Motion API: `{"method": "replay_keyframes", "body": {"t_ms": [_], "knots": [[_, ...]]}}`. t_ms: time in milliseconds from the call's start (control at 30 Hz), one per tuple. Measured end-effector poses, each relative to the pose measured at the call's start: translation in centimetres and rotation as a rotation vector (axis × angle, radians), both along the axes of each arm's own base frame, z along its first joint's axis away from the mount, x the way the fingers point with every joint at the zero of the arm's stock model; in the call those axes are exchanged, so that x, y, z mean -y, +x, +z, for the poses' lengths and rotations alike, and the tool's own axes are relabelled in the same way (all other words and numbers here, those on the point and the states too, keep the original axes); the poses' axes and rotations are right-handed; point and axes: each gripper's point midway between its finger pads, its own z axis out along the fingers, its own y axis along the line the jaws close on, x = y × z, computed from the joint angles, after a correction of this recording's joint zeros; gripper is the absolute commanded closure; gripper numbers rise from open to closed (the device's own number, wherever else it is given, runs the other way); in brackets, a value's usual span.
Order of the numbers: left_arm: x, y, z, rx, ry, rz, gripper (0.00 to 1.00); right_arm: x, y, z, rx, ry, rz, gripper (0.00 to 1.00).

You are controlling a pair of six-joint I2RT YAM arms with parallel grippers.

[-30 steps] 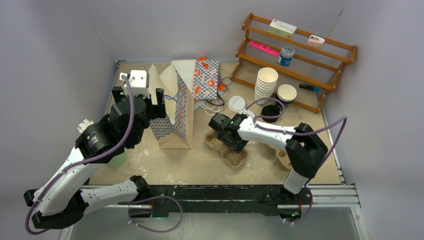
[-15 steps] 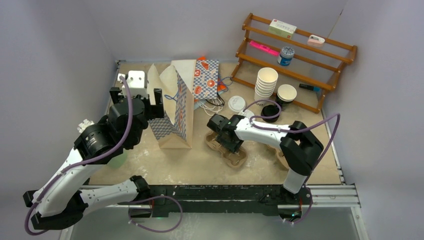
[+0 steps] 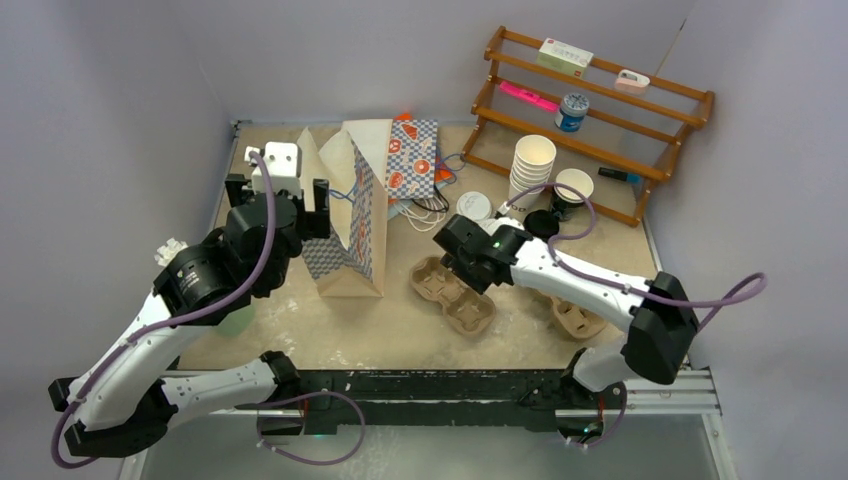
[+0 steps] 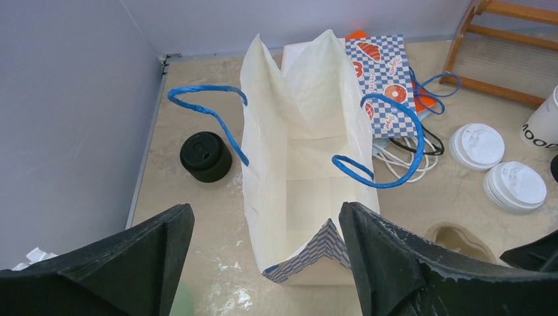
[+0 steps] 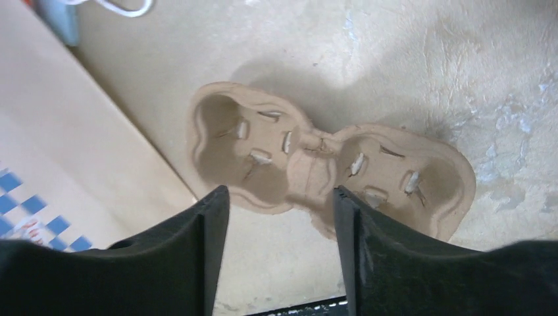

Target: Pack the takeout coffee

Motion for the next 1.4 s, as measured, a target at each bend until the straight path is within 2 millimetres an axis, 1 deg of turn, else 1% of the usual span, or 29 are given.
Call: {"method": "replay_keyframes", "body": {"t_ms": [67, 100, 167, 233, 400, 467, 533, 700, 900, 967, 1233, 1333, 1400], "knots": [[0.0, 0.0, -0.1, -0.004, 0.004, 0.000, 0.13, -0.1, 0.2, 1.1, 0.033, 0.030, 0.004, 0.31], [0.0, 0.0, -0.1, -0.005, 0.004, 0.000, 0.13, -0.1, 0.3, 1.3, 0.040, 0.035, 0.004, 0.30], [0.0, 0.0, -0.1, -0.005, 0.005, 0.000, 0.13, -0.1, 0.4, 1.1, 0.039, 0.031, 0.002, 0.29], [0.0, 0.0, -0.1, -0.005, 0.004, 0.000, 0.13, -0.2, 0.4, 0.0, 0.019, 0.003, 0.001, 0.29], [-0.1, 0.0, -0.1, -0.003, 0.006, 0.006, 0.13, -0.5, 0.3, -3.5, -0.054, -0.063, -0.001, 0.30], [-0.3, 0.0, 0.0, 0.000, 0.009, 0.014, 0.13, -0.5, 0.2, -4.6, -0.075, -0.079, -0.007, 0.31], [-0.5, 0.0, -0.1, 0.000, 0.015, 0.023, 0.13, -0.6, 0.2, -5.1, -0.083, -0.085, -0.015, 0.33], [-1.2, -0.3, -0.1, 0.003, 0.027, 0.044, 0.13, -0.6, 0.2, -5.6, -0.091, -0.084, -0.037, 0.37], [-1.8, -0.6, -0.3, 0.004, 0.034, 0.052, 0.13, -0.9, 0.1, -7.0, -0.120, -0.087, -0.053, 0.41], [-2.0, -0.7, -0.4, 0.001, 0.041, 0.056, 0.13, -0.9, -0.1, -7.3, -0.127, -0.089, -0.056, 0.45], [-2.2, -0.7, -0.7, -0.003, 0.056, 0.069, 0.13, -1.0, -0.1, -7.3, -0.131, -0.080, -0.054, 0.60], [-2.2, -0.7, -0.8, -0.004, 0.059, 0.070, 0.13, -1.1, -0.2, -6.4, -0.121, -0.063, -0.042, 0.63], [-2.2, -0.7, -0.8, -0.005, 0.060, 0.071, 0.13, -1.3, -0.1, -5.1, -0.100, -0.032, -0.029, 0.64]]}}
